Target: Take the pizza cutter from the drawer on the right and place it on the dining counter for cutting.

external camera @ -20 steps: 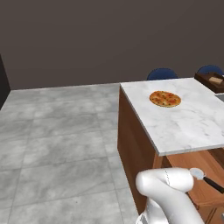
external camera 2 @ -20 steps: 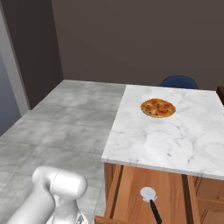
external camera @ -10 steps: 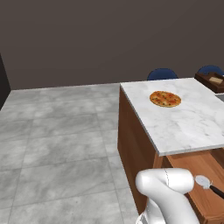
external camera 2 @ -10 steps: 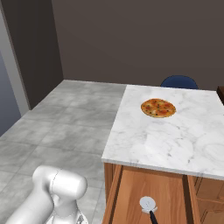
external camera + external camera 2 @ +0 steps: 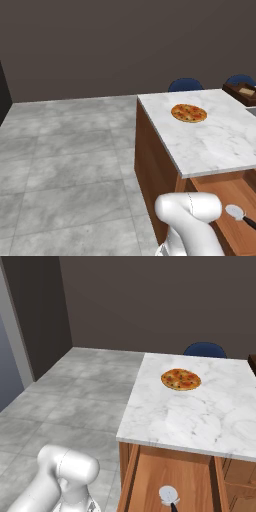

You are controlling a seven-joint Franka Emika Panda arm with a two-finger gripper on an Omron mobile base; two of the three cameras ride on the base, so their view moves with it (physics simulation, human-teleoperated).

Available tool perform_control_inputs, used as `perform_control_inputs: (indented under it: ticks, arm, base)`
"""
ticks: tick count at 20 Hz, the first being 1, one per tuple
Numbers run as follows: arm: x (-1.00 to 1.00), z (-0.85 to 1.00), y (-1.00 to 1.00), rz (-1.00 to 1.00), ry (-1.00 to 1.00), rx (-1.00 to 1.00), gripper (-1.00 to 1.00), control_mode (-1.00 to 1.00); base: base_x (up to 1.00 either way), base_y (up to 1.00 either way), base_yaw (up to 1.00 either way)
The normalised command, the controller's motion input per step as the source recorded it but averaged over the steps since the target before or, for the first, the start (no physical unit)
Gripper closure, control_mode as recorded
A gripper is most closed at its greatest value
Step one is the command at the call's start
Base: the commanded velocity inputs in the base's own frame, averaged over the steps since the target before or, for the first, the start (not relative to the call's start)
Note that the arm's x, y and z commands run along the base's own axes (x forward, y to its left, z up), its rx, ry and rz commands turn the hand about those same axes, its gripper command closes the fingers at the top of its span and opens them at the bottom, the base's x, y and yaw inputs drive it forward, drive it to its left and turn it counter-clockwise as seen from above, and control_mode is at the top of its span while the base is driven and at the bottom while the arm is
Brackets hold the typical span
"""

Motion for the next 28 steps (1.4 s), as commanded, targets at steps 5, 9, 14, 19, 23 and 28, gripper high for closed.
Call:
perform_control_inputs:
  ticks: [5,9,14,19,23,28]
  arm:
    - [-0.68,0.03,-0.23,0.00,0.00,0.00,-1.00,-1.00]
    - [-0.79,0.26,-0.39,-0.02,0.00,0.00,-1.00,-1.00]
    - [-0.96,0.31,-0.35,-0.02,0.00,0.00,-1.00,-1.00]
    - [-0.97,0.60,-0.26,-0.04,0.02,0.00,-1.00,-1.00]
    - [-0.70,0.92,-0.06,-0.04,0.09,0.00,-1.00,-1.00]
    - [-0.04,1.00,0.05,0.00,0.00,0.00,-1.00,-1.00]
  base:
    - [0.00,0.00,0.00]
    - [0.00,0.00,0.00]
    - [0.00,0.00,0.00]
    - [0.00,0.00,0.00]
    - [0.00,0.00,0.00]
    - [0.00,0.00,0.00]
